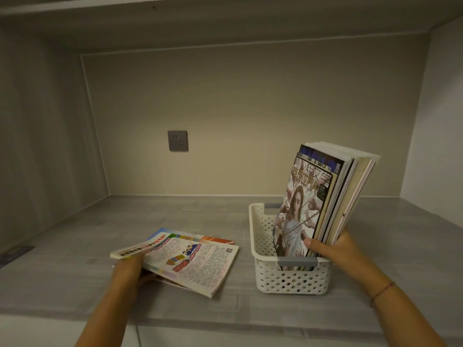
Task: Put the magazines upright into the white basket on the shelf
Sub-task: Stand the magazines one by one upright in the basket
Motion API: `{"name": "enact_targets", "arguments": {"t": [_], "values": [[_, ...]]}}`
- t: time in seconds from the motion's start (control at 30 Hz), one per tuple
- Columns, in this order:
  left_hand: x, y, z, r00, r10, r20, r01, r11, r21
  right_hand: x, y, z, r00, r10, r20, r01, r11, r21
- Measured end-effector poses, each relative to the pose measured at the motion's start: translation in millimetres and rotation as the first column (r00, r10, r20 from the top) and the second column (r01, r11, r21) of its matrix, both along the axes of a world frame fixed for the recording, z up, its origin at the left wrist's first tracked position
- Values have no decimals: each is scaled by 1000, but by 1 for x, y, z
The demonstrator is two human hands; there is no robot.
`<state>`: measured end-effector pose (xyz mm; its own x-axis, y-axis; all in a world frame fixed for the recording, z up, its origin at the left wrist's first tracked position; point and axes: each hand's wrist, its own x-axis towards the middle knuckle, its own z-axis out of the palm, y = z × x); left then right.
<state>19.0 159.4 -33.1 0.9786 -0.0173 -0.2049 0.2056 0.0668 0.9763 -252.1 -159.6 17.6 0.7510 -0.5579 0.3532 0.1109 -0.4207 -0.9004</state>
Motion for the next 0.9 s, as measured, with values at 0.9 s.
{"name": "enact_targets", "arguments": {"t": [0.9], "values": [[-138,-144,170,608,-490,624,362,871,332,0,-1,0,1000,-14,-16,14,1000,-10]]}}
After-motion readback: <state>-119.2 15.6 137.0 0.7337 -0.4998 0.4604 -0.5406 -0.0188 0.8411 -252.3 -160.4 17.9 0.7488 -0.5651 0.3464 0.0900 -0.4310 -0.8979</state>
